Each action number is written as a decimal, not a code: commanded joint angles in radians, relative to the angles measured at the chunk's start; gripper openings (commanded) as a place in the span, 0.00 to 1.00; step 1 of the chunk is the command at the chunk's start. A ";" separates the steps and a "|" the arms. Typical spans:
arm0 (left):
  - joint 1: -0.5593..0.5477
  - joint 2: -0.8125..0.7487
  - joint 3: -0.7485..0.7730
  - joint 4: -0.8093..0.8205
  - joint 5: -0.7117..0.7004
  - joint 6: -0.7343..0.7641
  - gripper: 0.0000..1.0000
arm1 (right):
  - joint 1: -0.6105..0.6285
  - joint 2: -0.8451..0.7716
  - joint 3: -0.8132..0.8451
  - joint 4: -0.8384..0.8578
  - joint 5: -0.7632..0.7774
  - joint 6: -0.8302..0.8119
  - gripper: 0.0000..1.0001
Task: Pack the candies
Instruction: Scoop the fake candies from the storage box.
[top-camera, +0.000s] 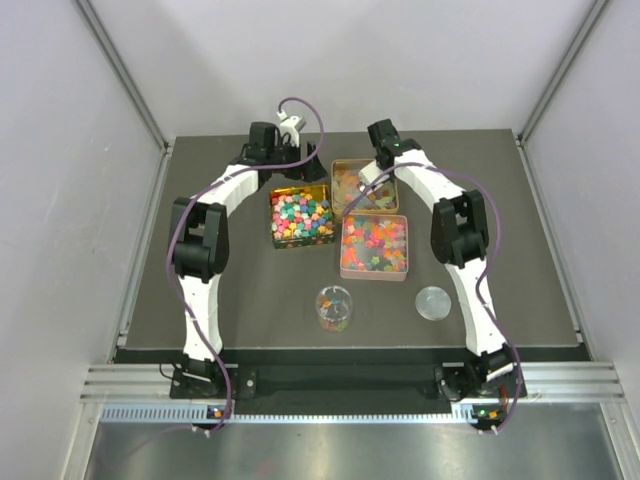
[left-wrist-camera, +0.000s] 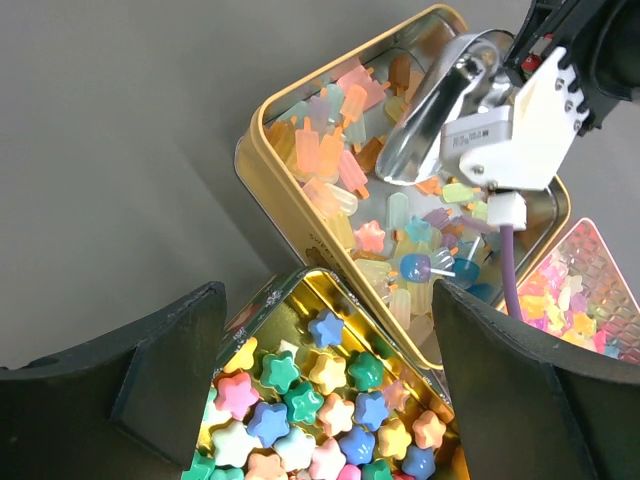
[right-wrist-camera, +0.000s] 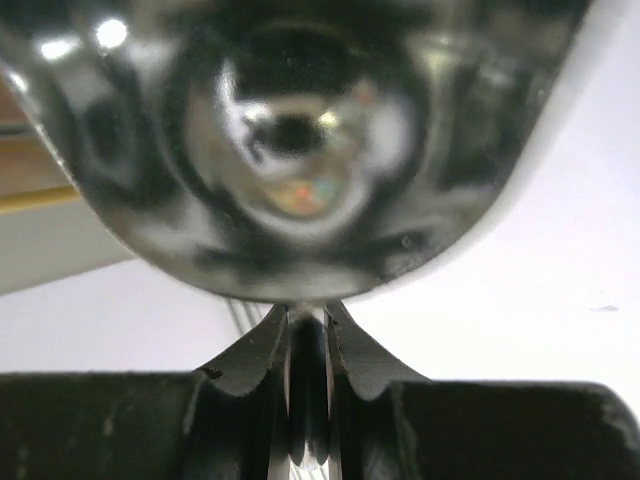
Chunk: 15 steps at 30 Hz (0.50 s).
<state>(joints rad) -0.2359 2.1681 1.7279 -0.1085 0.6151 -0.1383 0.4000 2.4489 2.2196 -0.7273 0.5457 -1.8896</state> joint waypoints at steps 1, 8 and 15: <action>0.001 -0.028 0.035 0.070 0.012 -0.015 0.88 | -0.013 -0.059 -0.049 0.026 0.048 -0.077 0.00; 0.001 -0.028 0.030 0.069 0.005 -0.015 0.88 | 0.006 -0.071 -0.075 0.025 0.033 -0.160 0.00; 0.001 -0.037 0.002 0.066 -0.002 -0.006 0.88 | 0.034 -0.039 -0.002 -0.009 -0.001 -0.151 0.00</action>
<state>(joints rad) -0.2359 2.1685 1.7279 -0.0959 0.6121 -0.1543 0.3992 2.4489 2.1460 -0.7021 0.5732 -1.9724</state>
